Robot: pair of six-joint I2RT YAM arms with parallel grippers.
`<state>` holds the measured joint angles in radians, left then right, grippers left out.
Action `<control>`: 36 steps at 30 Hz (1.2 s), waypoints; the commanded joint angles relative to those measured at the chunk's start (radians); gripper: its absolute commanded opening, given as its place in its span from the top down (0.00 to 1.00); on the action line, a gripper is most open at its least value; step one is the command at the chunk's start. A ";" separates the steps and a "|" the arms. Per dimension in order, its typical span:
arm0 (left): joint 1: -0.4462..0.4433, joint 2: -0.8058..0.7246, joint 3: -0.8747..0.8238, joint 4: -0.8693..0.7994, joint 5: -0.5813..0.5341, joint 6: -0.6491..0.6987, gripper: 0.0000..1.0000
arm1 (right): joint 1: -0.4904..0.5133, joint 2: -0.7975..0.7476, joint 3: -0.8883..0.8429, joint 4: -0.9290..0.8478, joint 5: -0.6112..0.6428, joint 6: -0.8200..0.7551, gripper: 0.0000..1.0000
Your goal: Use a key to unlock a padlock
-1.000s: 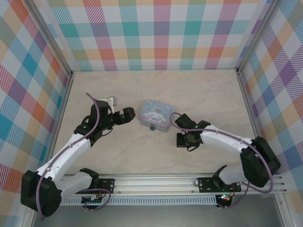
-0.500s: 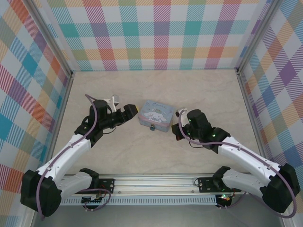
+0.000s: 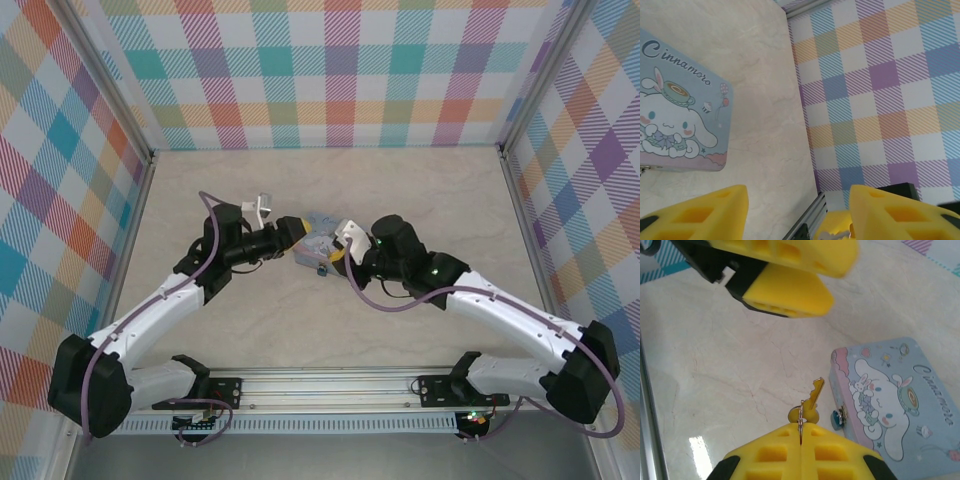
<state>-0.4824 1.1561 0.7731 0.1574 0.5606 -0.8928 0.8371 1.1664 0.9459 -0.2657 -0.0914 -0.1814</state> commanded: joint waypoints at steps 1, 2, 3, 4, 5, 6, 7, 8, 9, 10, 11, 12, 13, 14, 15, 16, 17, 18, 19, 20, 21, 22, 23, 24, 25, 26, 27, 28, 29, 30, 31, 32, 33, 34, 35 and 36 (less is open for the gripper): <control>-0.027 0.005 0.033 0.051 0.023 -0.002 0.48 | 0.005 0.013 0.033 -0.045 0.017 -0.098 1.00; -0.031 0.005 0.034 0.051 0.021 0.000 0.50 | 0.005 0.017 0.034 -0.039 0.011 -0.097 1.00; -0.034 0.006 0.034 0.054 0.019 0.001 0.52 | 0.005 0.023 0.038 -0.039 0.006 -0.095 1.00; -0.039 0.008 0.034 0.054 0.019 0.003 0.54 | 0.006 0.029 0.043 -0.041 0.004 -0.092 1.00; -0.043 0.011 0.036 0.054 0.022 0.007 0.57 | 0.006 0.036 0.049 -0.046 0.004 -0.089 1.00; -0.048 0.016 0.038 0.053 0.024 0.013 0.59 | 0.007 0.041 0.053 -0.047 0.004 -0.086 1.00; -0.053 0.020 0.044 0.049 0.027 0.022 0.62 | 0.007 0.043 0.054 -0.045 0.005 -0.084 1.00; -0.059 0.027 0.050 0.039 0.030 0.039 0.64 | 0.008 0.045 0.056 -0.042 0.005 -0.082 1.00; -0.066 0.032 0.060 0.024 0.031 0.054 0.65 | 0.008 0.045 0.058 -0.040 0.005 -0.081 1.00; -0.071 0.038 0.067 0.012 0.030 0.065 0.66 | 0.008 0.046 0.061 -0.038 0.005 -0.080 1.00; -0.078 0.046 0.074 0.001 0.030 0.080 0.67 | 0.009 0.049 0.066 -0.041 0.005 -0.081 1.00; -0.085 0.051 0.078 -0.009 0.028 0.091 0.68 | 0.008 0.049 0.070 -0.042 0.005 -0.082 0.99; -0.089 0.056 0.083 -0.018 0.026 0.100 0.68 | 0.008 0.051 0.074 -0.044 0.007 -0.082 1.00; -0.094 0.060 0.088 -0.029 0.022 0.109 0.68 | 0.008 0.052 0.077 -0.046 0.008 -0.083 0.99; -0.099 0.065 0.091 -0.038 0.019 0.119 0.68 | 0.008 0.053 0.079 -0.046 0.011 -0.085 0.99; -0.102 0.068 0.094 -0.044 0.016 0.124 0.69 | 0.008 0.053 0.079 -0.046 0.014 -0.087 0.99; -0.104 0.070 0.094 -0.047 0.016 0.128 0.69 | 0.008 0.055 0.080 -0.045 0.017 -0.086 0.99; -0.106 0.074 0.094 -0.050 0.016 0.130 0.69 | 0.008 0.055 0.082 -0.043 0.019 -0.089 0.99; -0.107 0.074 0.094 -0.051 0.016 0.132 0.70 | 0.008 0.056 0.083 -0.043 0.021 -0.089 0.99; -0.109 0.076 0.095 -0.053 0.018 0.133 0.70 | 0.008 0.058 0.085 -0.042 0.024 -0.089 0.99; -0.110 0.079 0.095 -0.055 0.018 0.136 0.71 | 0.008 0.060 0.086 -0.043 0.024 -0.090 0.99; -0.111 0.078 0.094 -0.058 0.019 0.138 0.71 | 0.008 0.062 0.086 -0.042 0.026 -0.090 0.99; -0.111 0.078 0.096 -0.062 0.019 0.143 0.72 | 0.008 0.062 0.088 -0.043 0.026 -0.089 0.99; -0.113 0.078 0.096 -0.065 0.019 0.146 0.73 | 0.008 0.064 0.089 -0.039 0.025 -0.089 0.99; -0.113 0.078 0.097 -0.068 0.019 0.148 0.73 | 0.009 0.065 0.090 -0.039 0.028 -0.088 0.99; -0.114 0.078 0.099 -0.068 0.020 0.152 0.74 | 0.008 0.068 0.092 -0.040 0.028 -0.088 0.99; -0.116 0.079 0.099 -0.069 0.019 0.153 0.74 | 0.008 0.071 0.094 -0.040 0.028 -0.090 0.99; -0.116 0.079 0.100 -0.068 0.020 0.155 0.74 | 0.008 0.074 0.096 -0.043 0.028 -0.090 0.99; -0.117 0.078 0.101 -0.068 0.017 0.155 0.73 | 0.008 0.077 0.097 -0.045 0.027 -0.089 0.99; -0.117 0.077 0.100 -0.068 0.013 0.155 0.72 | 0.008 0.081 0.099 -0.046 0.028 -0.091 0.99; -0.119 0.076 0.099 -0.067 0.010 0.156 0.71 | 0.008 0.082 0.099 -0.048 0.029 -0.090 0.99; -0.119 0.074 0.099 -0.066 0.005 0.156 0.70 | 0.008 0.085 0.099 -0.048 0.029 -0.089 0.99; -0.119 0.073 0.099 -0.067 0.001 0.156 0.68 | 0.008 0.088 0.099 -0.048 0.029 -0.089 0.99; -0.120 0.072 0.098 -0.065 -0.001 0.156 0.67 | 0.008 0.090 0.097 -0.048 0.029 -0.089 0.99; -0.120 0.072 0.097 -0.065 -0.004 0.157 0.65 | 0.009 0.094 0.097 -0.049 0.027 -0.088 0.99; -0.120 0.071 0.096 -0.065 -0.007 0.157 0.65 | 0.008 0.099 0.097 -0.051 0.028 -0.087 0.99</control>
<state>-0.5827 1.2316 0.8371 0.0959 0.5564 -0.7570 0.8402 1.2507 1.0119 -0.3130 -0.0631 -0.2523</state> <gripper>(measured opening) 0.346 0.057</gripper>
